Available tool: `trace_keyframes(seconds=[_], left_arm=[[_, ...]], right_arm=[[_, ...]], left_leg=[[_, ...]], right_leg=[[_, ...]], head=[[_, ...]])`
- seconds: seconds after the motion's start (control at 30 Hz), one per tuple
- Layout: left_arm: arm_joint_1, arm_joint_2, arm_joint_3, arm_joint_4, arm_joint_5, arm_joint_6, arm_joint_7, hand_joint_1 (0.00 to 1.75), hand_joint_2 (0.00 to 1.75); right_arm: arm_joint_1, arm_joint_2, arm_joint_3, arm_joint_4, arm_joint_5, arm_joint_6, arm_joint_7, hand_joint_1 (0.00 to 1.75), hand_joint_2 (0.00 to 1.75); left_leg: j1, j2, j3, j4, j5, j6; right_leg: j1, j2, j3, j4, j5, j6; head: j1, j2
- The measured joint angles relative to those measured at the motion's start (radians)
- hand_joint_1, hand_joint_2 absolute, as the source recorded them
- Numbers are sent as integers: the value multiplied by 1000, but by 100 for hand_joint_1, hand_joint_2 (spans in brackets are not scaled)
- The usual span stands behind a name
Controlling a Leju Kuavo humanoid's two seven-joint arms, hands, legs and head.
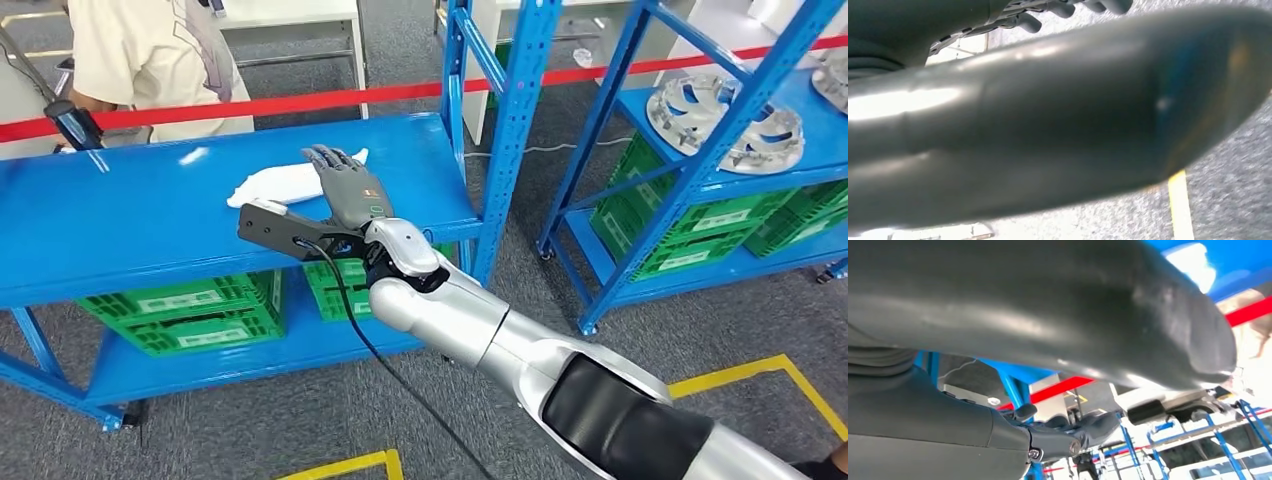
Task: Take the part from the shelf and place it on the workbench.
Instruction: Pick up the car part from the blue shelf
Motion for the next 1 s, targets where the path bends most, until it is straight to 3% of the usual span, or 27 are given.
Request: trace_keyframes(seconds=[0.1,0.13,0.17,0.23,0.27,0.3,0.37,0.47,0.53,0.6,0.63,0.67,0.7,0.77,0.8,0.83,0.9,0.97,1.0], left_arm=[[-3,0,0,0,-2,-4,2,0,0],[-3,0,0,0,-2,-5,2,0,0],[-2,0,0,0,-1,-6,3,0,0],[-1,0,0,0,0,-7,-1,0,0],[0,0,0,0,0,-6,-4,0,0],[0,0,1,0,0,-6,-7,0,0],[1,0,1,0,0,-5,-8,0,0],[3,1,1,0,0,-4,-6,0,0],[2,2,1,0,0,-4,-3,0,0],[4,4,1,0,1,-3,0,0,0],[7,6,1,0,2,-3,0,0,0],[11,6,1,0,4,-1,-1,0,0],[14,7,2,0,5,1,-2,0,0],[19,6,2,1,7,3,-7,0,0],[20,5,2,2,8,4,-8,0,0],[20,4,3,2,8,5,-9,0,0],[21,3,3,2,9,6,-9,0,0],[22,3,4,1,9,7,-9,0,0],[22,2,4,0,9,8,-9,0,0]], right_arm=[[12,-6,0,-3,0,0,0,0,0],[18,-7,0,-3,-1,1,0,0,0],[21,-8,0,-4,-1,1,0,0,0],[24,-9,0,-7,-2,2,0,0,0],[25,-9,0,-9,-1,1,-1,0,0],[26,-8,0,-11,-1,1,-1,0,0],[31,-5,0,-16,1,0,2,0,0],[36,3,-1,-24,4,-1,10,0,0],[37,11,-2,-28,6,0,12,0,0],[44,17,-2,-30,9,3,14,0,0],[49,20,-2,-31,12,6,16,0,0],[53,24,-2,-31,15,9,16,0,0],[57,28,-2,-31,18,13,17,0,0],[59,36,-2,-32,25,19,17,0,0],[59,40,-2,-33,28,22,17,0,0],[59,42,-2,-34,30,24,18,0,0],[59,45,-3,-38,34,27,18,0,0],[58,46,-5,-42,38,30,19,0,0],[57,46,-6,-45,39,32,19,0,0]], left_leg=[[-3,-2,16,0,-18,9],[-5,-3,25,0,-26,9],[-7,-5,35,0,-34,9],[-11,-6,56,0,-51,8],[-13,-7,67,-1,-59,6],[-14,-9,73,-3,-66,2],[-15,-10,85,1,-67,-12],[-15,-8,88,33,-78,-29],[-12,-6,45,113,-115,-39],[-7,-5,-29,216,-153,-49],[-3,-4,-56,241,-157,-54],[0,-3,-69,236,-142,-57],[5,-2,-65,196,-106,-63],[14,2,-35,74,-21,-79],[14,4,-23,28,0,-77],[14,4,-17,6,7,-67],[11,2,-14,4,-4,-35],[13,-3,-4,6,-11,-16],[13,-5,3,6,-16,-9]], right_leg=[[0,0,-124,170,-59,7],[1,0,-151,188,-61,5],[3,0,-156,164,-38,0],[11,0,-123,33,58,-19],[17,1,-104,-27,88,-28],[23,2,-89,-67,98,-36],[28,6,-77,-92,83,-48],[18,4,-32,-115,102,-63],[13,1,-9,-120,96,-66],[9,1,4,-120,82,-65],[6,2,11,-120,74,-63],[3,4,20,-119,66,-59],[-2,5,30,-117,56,-53],[-10,6,49,-112,34,-38],[-10,6,55,-110,25,-29],[-8,6,57,-110,18,-21],[-5,6,60,-111,11,-11],[-7,3,56,-91,6,-5],[-7,1,39,-59,-1,-1]], head=[[2,0],[2,0],[2,0],[2,0],[-1,0],[-1,0],[-3,0],[-5,0],[-9,0],[-10,0],[-11,0],[-10,0],[-10,0],[-12,0],[-15,0],[-16,0],[-15,0],[-8,0],[-6,0]])
